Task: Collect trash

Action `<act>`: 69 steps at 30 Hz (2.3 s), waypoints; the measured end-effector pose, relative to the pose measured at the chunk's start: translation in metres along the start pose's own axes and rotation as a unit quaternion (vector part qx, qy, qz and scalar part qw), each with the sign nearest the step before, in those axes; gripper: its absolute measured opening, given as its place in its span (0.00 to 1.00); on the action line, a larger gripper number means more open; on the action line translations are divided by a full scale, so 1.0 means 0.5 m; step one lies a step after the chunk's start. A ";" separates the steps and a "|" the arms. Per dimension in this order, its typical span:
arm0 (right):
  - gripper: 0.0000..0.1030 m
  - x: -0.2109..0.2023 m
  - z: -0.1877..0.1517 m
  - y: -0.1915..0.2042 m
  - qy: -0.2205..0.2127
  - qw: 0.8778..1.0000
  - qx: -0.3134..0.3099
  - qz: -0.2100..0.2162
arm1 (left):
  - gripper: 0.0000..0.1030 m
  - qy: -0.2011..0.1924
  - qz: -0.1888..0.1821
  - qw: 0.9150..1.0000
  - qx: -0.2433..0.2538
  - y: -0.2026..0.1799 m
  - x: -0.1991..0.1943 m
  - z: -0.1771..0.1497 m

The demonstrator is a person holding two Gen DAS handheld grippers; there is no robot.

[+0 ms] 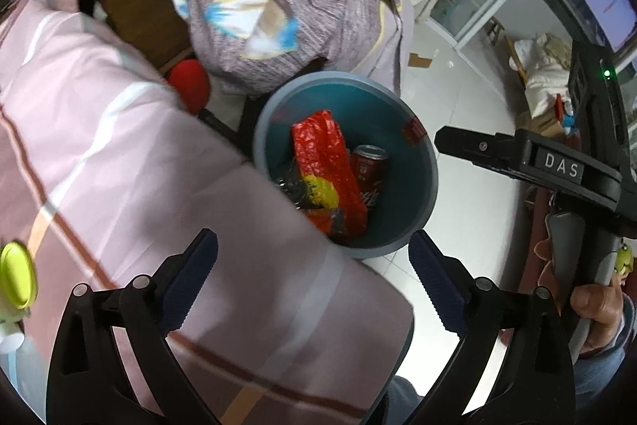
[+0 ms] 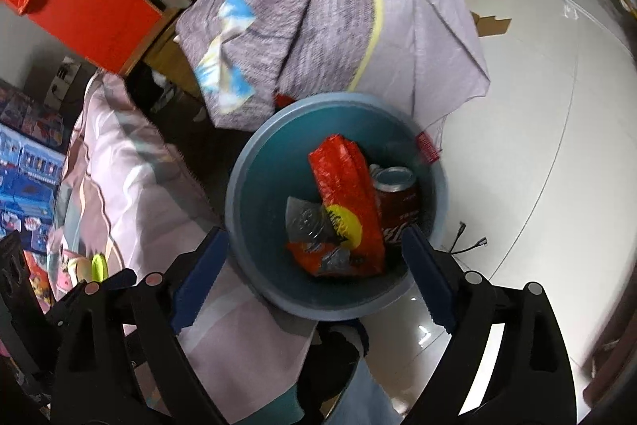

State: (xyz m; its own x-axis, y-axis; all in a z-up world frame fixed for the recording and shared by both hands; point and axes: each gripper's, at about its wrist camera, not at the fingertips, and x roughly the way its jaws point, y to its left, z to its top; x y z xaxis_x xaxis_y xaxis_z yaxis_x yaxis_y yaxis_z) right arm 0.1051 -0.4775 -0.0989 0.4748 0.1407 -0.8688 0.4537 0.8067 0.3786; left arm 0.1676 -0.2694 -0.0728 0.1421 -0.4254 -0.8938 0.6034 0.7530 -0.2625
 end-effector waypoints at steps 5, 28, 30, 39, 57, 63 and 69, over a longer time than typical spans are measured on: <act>0.83 0.006 -0.026 0.059 0.013 1.000 -0.025 0.004 | 0.94 -0.016 0.007 1.000 -0.023 0.044 -0.041 -0.030; 0.83 0.077 -0.149 0.384 0.070 0.984 -0.163 0.005 | 0.95 -0.090 0.060 0.980 -0.167 0.359 -0.248 -0.235; 0.83 0.084 -0.159 0.408 0.074 0.982 -0.172 0.004 | 0.95 -0.095 0.067 0.976 -0.184 0.392 -0.264 -0.259; 0.83 0.123 -0.199 0.496 0.100 0.974 -0.203 0.001 | 0.95 -0.105 0.091 0.961 -0.240 0.498 -0.297 -0.335; 0.77 0.165 -0.248 0.706 0.093 0.954 -0.275 0.068 | 0.95 -0.148 0.154 0.921 -0.326 0.718 -0.409 -0.465; 0.44 0.198 -0.234 0.744 0.123 0.955 -0.248 0.106 | 0.94 -0.170 0.119 0.909 -0.361 0.779 -0.434 -0.454; 0.20 0.224 -0.239 0.769 0.132 0.952 -0.253 0.112 | 0.60 -0.147 0.120 0.914 -0.359 0.803 -0.405 -0.435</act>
State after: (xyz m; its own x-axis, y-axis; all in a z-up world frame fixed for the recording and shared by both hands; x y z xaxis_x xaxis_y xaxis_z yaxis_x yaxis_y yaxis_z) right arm 0.2428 -0.0827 -0.0888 0.2806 0.4269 -0.8597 -0.0888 0.9034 0.4196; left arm 0.2104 0.2282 -0.0762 0.4707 -0.2426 -0.8483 -0.1276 0.9326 -0.3376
